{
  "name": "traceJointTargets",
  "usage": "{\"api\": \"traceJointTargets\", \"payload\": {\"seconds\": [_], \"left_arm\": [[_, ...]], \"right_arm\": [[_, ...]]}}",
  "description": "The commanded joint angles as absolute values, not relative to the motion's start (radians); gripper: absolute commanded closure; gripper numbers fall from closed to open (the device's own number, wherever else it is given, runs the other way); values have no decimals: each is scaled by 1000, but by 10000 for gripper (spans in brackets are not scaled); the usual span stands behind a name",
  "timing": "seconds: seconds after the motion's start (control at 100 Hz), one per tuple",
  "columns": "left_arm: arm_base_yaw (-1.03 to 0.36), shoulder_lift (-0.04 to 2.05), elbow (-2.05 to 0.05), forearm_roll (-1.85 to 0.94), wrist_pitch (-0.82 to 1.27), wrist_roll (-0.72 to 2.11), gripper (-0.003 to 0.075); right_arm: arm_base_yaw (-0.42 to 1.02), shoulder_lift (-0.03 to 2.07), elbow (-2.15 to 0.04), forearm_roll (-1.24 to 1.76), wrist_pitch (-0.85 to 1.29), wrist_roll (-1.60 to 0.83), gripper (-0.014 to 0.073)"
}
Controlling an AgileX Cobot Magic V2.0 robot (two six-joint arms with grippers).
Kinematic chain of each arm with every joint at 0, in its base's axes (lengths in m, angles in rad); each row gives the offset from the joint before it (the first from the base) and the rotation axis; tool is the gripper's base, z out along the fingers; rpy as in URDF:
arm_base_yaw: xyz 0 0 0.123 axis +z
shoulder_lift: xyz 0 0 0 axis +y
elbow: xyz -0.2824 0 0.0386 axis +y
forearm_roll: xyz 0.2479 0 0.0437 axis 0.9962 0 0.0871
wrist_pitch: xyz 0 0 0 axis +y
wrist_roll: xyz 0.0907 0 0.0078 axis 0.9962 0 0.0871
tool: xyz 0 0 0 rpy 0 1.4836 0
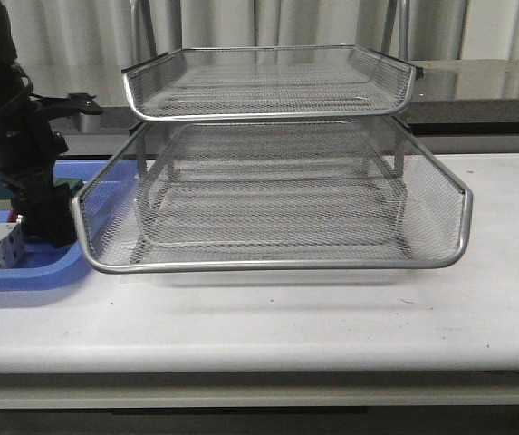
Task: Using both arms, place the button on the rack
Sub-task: 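Close the left gripper on the button's black-and-blue base, then lift the red button up out of the blue tray with the left gripper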
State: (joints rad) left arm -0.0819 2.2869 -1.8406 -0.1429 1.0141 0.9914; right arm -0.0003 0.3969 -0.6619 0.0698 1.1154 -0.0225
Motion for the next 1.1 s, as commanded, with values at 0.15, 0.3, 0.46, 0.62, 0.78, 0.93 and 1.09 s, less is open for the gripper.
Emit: {"api": "traceJointTargets", "payload": {"seconds": [0.15, 0.3, 0.46, 0.62, 0.78, 0.93, 1.09], "left_arm": [[-88, 2238, -1871, -163, 993, 994, 101], [-88, 2238, -1871, -163, 984, 994, 185], [-88, 2234, -1873, -163, 954, 994, 437], [-88, 2232, -1906, -163, 961, 994, 617], [-88, 2232, -1976, -163, 1046, 994, 659], [-88, 2232, -2072, -163, 1170, 988, 659], [-88, 2224, -2162, -149, 1282, 930, 659]], "right_arm": [[-5, 406, -696, 68, 1062, -25, 664], [-5, 406, -696, 68, 1062, -25, 664], [-5, 406, -696, 68, 1062, -25, 664], [-5, 406, -696, 68, 1062, -25, 664], [-5, 406, -696, 68, 1062, -25, 664], [-5, 406, -696, 68, 1062, -25, 664], [-5, 406, -696, 68, 1062, -25, 664]]}}
